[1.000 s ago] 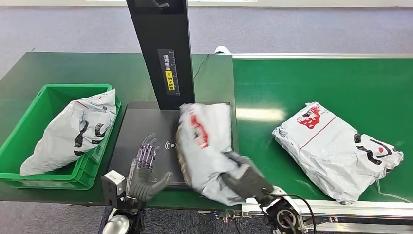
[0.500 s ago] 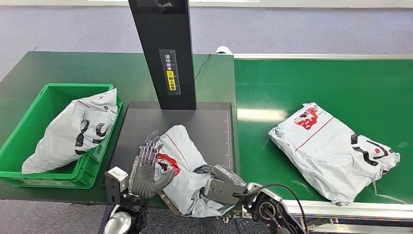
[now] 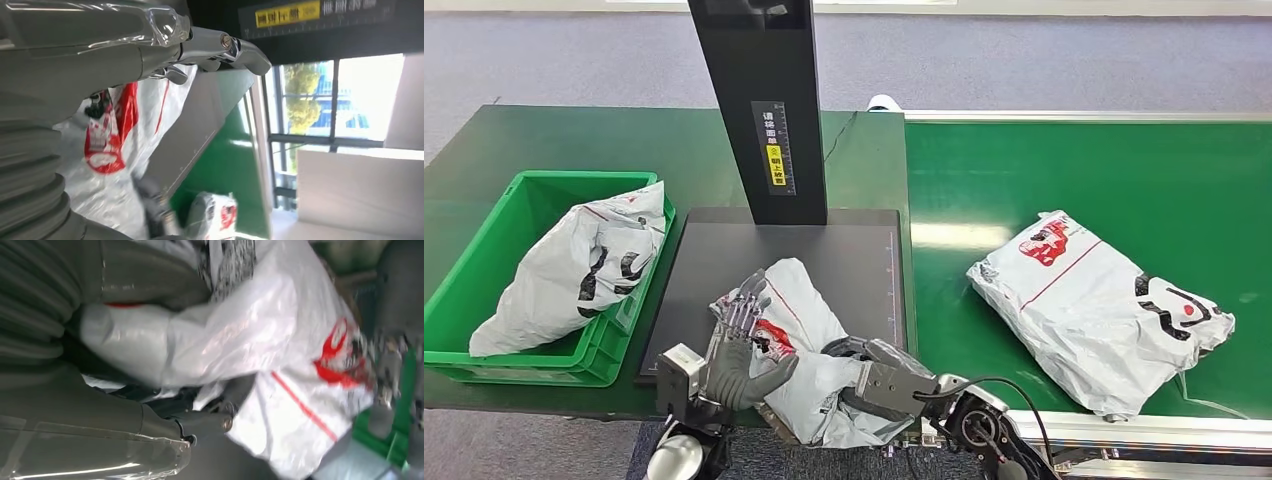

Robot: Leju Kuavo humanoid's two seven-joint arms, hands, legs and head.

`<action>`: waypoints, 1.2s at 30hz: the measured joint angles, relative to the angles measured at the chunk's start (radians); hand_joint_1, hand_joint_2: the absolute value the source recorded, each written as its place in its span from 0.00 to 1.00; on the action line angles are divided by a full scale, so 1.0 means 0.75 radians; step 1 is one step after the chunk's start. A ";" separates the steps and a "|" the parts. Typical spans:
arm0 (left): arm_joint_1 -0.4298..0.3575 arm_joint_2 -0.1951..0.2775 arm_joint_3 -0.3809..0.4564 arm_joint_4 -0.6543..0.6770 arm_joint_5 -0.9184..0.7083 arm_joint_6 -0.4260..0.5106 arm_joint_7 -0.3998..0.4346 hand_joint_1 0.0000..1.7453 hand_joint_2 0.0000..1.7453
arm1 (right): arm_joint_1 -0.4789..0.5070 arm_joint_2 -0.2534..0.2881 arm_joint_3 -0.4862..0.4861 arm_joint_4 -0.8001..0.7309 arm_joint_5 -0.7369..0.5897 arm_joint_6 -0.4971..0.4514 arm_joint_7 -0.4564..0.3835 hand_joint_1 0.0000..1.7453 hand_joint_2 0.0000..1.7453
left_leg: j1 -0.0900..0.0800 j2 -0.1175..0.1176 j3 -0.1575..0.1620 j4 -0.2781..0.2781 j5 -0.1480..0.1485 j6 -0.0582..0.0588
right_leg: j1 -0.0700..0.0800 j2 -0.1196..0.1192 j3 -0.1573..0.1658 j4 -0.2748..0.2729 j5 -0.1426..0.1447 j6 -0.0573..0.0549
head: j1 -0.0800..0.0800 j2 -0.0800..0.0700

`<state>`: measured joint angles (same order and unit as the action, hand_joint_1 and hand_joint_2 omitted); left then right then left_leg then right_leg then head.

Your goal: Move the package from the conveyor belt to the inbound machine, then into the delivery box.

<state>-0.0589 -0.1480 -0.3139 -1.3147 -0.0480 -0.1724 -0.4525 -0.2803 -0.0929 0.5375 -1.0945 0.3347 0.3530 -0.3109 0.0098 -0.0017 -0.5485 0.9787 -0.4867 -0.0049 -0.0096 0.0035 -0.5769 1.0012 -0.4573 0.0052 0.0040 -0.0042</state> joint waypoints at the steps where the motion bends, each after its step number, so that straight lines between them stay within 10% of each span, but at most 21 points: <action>1: 0.000 0.003 -0.010 0.002 -0.040 -0.012 0.009 0.00 1.00 | 0.000 0.002 -0.008 0.004 -0.006 -0.009 -0.009 0.00 1.00 | 0.000 0.000 0.000 0.000 0.000 0.000 | 0.000 0.000 0.000 0.000 0.000 0.000 | 0.000 0.000; 24: -0.141 0.060 -0.242 0.225 -1.006 0.221 0.330 0.00 1.00 | 0.133 0.094 -0.274 -0.103 -0.153 -0.232 -0.190 0.00 1.00 | 0.000 0.000 0.000 0.000 0.000 0.000 | 0.000 0.000 0.000 0.000 0.000 0.000 | 0.000 0.000; 28: -0.164 0.060 -0.241 0.251 -1.090 0.231 0.425 0.98 1.00 | 0.158 0.105 -0.294 -0.135 -0.162 -0.237 -0.186 0.00 1.00 | 0.000 0.000 0.001 0.000 0.000 0.000 | 0.000 0.000 0.000 0.000 0.000 0.000 | 0.000 0.000; 36: -0.173 0.054 -0.200 0.265 -1.130 0.269 0.474 1.00 1.00 | 0.210 0.131 -0.348 -0.188 -0.220 -0.256 -0.168 0.00 1.00 | 0.000 0.000 0.003 0.000 0.000 0.000 | 0.000 0.000 0.003 0.000 0.000 0.000 | 0.000 0.000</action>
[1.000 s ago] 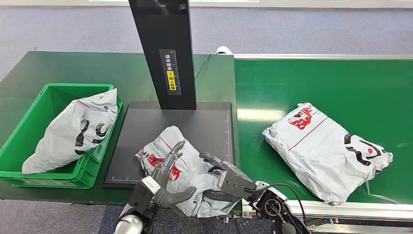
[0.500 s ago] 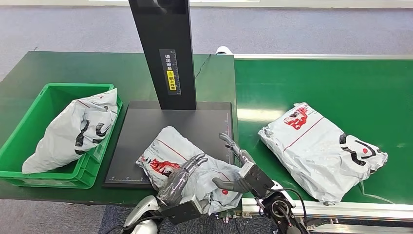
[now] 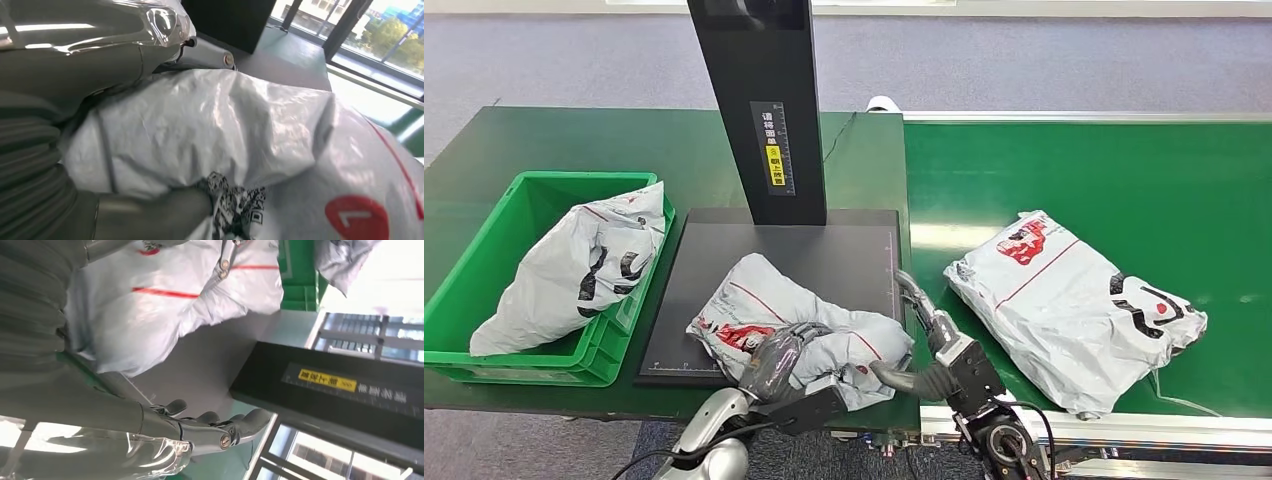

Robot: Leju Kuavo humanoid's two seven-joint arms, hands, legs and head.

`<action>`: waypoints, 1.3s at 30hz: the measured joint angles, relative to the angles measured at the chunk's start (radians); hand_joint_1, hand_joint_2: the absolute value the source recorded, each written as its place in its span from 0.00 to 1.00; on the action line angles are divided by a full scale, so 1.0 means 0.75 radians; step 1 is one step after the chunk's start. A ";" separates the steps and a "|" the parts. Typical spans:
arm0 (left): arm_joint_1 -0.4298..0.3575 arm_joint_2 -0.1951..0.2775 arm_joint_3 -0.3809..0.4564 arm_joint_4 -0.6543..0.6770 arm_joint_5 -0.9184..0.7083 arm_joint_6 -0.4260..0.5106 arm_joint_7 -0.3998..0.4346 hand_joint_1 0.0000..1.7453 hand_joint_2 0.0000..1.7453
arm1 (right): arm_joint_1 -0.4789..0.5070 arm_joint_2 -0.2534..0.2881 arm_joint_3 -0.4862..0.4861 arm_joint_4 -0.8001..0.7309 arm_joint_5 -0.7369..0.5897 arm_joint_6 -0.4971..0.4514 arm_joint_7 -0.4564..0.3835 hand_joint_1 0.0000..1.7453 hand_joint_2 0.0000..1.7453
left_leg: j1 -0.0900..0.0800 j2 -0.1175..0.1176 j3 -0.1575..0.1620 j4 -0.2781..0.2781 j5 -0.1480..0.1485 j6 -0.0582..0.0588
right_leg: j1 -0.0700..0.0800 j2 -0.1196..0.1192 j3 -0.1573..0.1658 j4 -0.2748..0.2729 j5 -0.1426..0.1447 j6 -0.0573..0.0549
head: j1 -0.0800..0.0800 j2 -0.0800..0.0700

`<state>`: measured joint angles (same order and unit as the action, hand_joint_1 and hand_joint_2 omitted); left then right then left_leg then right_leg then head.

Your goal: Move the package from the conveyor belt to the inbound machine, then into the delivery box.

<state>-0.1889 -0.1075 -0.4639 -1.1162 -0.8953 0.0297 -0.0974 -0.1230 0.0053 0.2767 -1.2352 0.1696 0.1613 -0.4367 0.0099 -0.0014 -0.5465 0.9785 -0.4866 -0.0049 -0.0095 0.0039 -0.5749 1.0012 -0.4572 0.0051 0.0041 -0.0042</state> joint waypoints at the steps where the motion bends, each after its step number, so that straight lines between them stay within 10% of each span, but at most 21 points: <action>1: 0.000 -0.001 0.005 0.000 -0.001 0.003 0.001 1.00 1.00 | 0.003 0.003 -0.008 -0.003 -0.009 -0.002 0.003 0.00 1.00 | 0.000 0.000 0.000 0.000 0.000 0.000 | 0.000 0.000 0.000 0.000 0.000 0.000 | 0.000 0.000; 19: 0.070 -0.023 0.166 -0.111 0.220 0.308 -0.254 1.00 1.00 | 0.077 0.049 -0.131 -0.084 -0.148 -0.059 0.036 0.00 1.00 | 0.000 0.000 -0.001 0.000 0.000 0.000 | 0.000 0.000 -0.001 0.000 0.000 0.000 | 0.000 0.000; 29: 0.083 -0.018 0.240 -0.397 0.299 0.738 -0.617 1.00 1.00 | 0.083 0.061 -0.138 -0.089 -0.208 -0.069 0.033 0.00 1.00 | 0.000 0.000 -0.002 0.000 0.000 0.000 | 0.000 0.000 -0.001 0.000 0.000 0.000 | 0.000 0.000; 39: 0.101 -0.058 0.357 -0.826 0.165 0.791 -0.797 1.00 1.00 | 0.063 0.059 -0.124 -0.060 -0.257 -0.092 0.003 0.00 1.00 | 0.000 0.000 -0.002 0.000 0.000 0.000 | 0.000 0.000 -0.001 0.000 0.000 0.000 | 0.000 0.000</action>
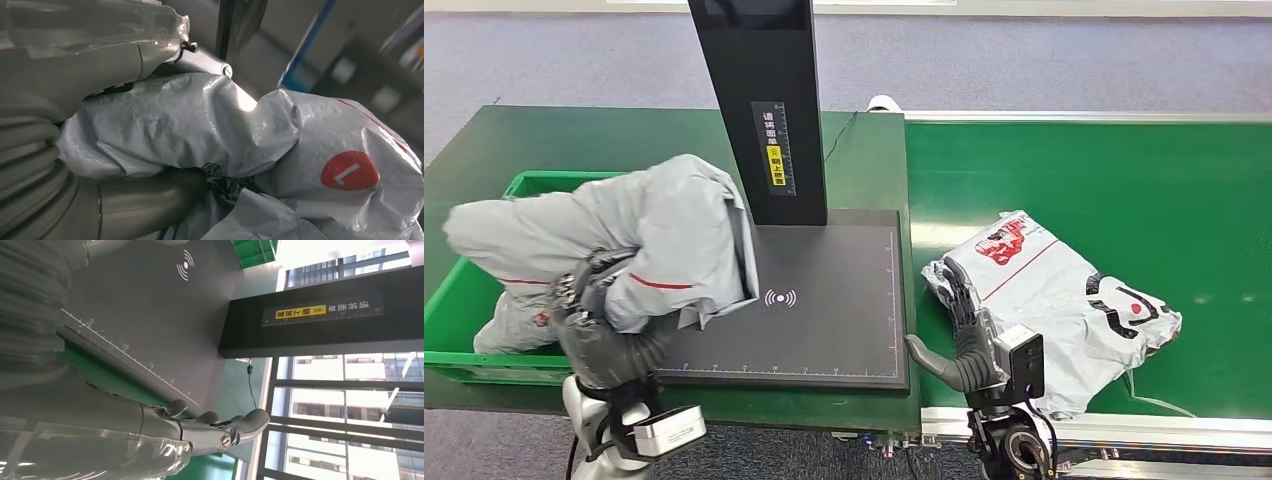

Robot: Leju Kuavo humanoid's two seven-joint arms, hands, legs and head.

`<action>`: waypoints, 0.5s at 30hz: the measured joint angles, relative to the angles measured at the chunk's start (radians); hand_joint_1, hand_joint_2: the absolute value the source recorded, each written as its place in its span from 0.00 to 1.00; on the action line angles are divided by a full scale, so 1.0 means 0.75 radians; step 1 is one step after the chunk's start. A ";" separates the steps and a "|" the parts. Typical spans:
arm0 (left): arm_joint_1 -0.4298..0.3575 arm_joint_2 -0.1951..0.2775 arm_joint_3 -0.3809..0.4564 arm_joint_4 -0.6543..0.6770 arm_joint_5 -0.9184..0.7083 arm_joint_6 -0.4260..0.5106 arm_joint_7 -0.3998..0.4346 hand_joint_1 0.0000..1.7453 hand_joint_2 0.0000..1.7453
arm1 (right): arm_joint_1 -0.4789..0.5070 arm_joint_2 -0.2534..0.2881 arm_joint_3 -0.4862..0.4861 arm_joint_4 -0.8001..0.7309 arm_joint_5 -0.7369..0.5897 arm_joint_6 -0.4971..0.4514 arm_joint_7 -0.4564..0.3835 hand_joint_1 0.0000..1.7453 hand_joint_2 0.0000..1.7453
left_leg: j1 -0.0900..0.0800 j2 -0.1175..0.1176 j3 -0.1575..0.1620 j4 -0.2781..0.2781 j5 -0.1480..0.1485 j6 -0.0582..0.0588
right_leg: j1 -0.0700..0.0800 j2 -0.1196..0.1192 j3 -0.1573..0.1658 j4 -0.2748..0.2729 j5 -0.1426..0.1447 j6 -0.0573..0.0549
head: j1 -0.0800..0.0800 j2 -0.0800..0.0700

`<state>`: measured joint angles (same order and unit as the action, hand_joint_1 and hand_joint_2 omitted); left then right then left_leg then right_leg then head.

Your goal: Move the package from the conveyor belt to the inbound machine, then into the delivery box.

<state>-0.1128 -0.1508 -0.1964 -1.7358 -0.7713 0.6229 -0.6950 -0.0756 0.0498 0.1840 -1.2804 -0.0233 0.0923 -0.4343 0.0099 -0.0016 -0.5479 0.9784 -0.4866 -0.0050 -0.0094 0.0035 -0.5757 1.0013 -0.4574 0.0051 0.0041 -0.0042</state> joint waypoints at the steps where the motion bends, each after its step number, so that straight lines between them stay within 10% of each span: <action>1: -0.001 -0.007 0.018 -0.038 -0.011 0.000 0.000 1.00 1.00 | 0.000 0.000 0.002 0.003 -0.002 -0.001 -0.003 0.00 1.00 | 0.000 0.000 0.000 0.000 0.000 0.000 | 0.000 0.000 0.000 0.000 0.000 0.000 | 0.000 0.000; 9: -0.086 -0.050 0.231 -0.103 -0.104 -0.013 0.100 1.00 1.00 | 0.014 -0.006 0.019 0.010 -0.015 -0.035 -0.013 0.00 1.00 | 0.000 -0.002 0.002 0.000 0.001 0.000 | 0.000 -0.001 0.000 0.000 0.000 0.000 | 0.000 0.000; 15: -0.364 0.103 0.276 0.293 -0.352 -0.212 0.997 1.00 1.00 | 0.043 -0.022 0.019 -0.013 0.047 0.012 0.057 0.00 1.00 | 0.001 -0.004 0.001 0.000 0.005 -0.003 | 0.001 -0.003 0.000 0.000 0.003 -0.002 | 0.000 0.000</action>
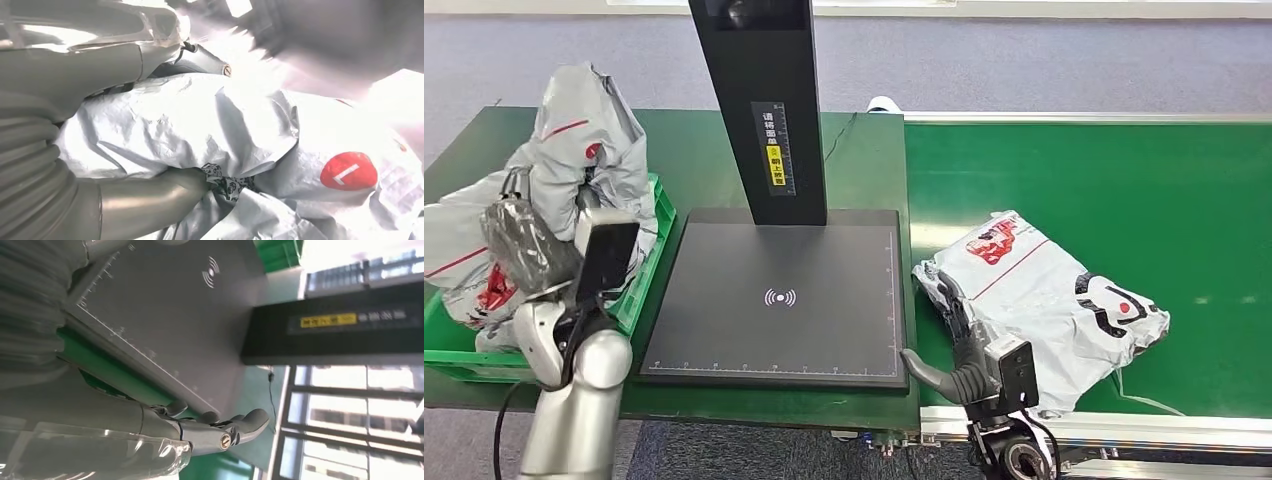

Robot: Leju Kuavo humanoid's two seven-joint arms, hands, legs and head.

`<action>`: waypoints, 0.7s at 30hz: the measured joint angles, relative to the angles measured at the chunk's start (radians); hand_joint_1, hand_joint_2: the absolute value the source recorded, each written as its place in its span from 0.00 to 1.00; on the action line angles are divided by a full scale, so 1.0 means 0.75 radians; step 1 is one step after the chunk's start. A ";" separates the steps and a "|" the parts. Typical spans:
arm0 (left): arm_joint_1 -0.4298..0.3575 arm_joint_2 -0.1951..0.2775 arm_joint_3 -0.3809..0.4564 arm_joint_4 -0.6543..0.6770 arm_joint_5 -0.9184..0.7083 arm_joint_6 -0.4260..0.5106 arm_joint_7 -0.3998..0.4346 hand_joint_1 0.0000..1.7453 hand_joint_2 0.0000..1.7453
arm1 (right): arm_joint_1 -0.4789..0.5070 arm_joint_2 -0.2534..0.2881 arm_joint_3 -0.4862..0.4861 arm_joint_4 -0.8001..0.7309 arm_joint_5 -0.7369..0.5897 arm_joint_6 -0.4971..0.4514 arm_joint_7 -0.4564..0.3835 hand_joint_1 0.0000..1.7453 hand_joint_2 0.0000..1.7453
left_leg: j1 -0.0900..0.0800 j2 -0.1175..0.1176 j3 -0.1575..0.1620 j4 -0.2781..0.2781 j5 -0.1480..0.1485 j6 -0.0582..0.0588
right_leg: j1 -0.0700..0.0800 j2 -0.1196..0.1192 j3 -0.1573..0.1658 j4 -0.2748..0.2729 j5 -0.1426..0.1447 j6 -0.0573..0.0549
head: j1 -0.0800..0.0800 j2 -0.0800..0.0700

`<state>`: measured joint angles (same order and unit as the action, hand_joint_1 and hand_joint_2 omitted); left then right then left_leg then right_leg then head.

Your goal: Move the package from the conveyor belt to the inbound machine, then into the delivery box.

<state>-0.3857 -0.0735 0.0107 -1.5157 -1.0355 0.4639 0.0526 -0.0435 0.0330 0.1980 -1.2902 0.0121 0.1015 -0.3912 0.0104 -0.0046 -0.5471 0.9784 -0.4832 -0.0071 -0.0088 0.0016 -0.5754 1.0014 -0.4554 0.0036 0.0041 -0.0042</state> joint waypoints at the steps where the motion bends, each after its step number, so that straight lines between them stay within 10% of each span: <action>1: -0.054 0.032 0.006 0.083 -0.018 -0.032 0.064 1.00 1.00 | -0.007 -0.001 0.000 0.003 0.013 0.015 0.010 0.00 1.00 | 0.000 0.000 0.000 0.000 0.001 0.000 | 0.000 0.000 0.000 0.000 0.000 0.000 | 0.000 0.000; 7: -0.303 0.172 0.033 0.494 -0.041 -0.102 0.124 1.00 1.00 | -0.061 -0.002 0.009 0.042 0.046 0.047 0.031 0.00 1.00 | 0.000 0.002 -0.001 0.000 0.002 -0.001 | 0.000 0.002 -0.001 0.001 0.001 0.000 | 0.000 0.000; 21: -0.456 0.293 0.080 0.822 -0.043 -0.105 0.206 1.00 1.00 | -0.085 -0.003 0.031 0.081 0.084 0.084 0.047 0.00 1.00 | 0.001 0.002 -0.004 0.000 0.002 -0.001 | 0.001 0.002 -0.005 0.001 0.001 0.000 | 0.000 0.000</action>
<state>-0.7274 0.1464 0.0705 -0.8994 -1.0677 0.3849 0.2070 -0.1075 0.0311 0.2212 -1.2293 0.0750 0.1642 -0.3561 0.0112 -0.0031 -0.5504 0.9783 -0.4820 -0.0078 -0.0080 0.0031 -0.5793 1.0020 -0.4548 0.0035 0.0041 -0.0042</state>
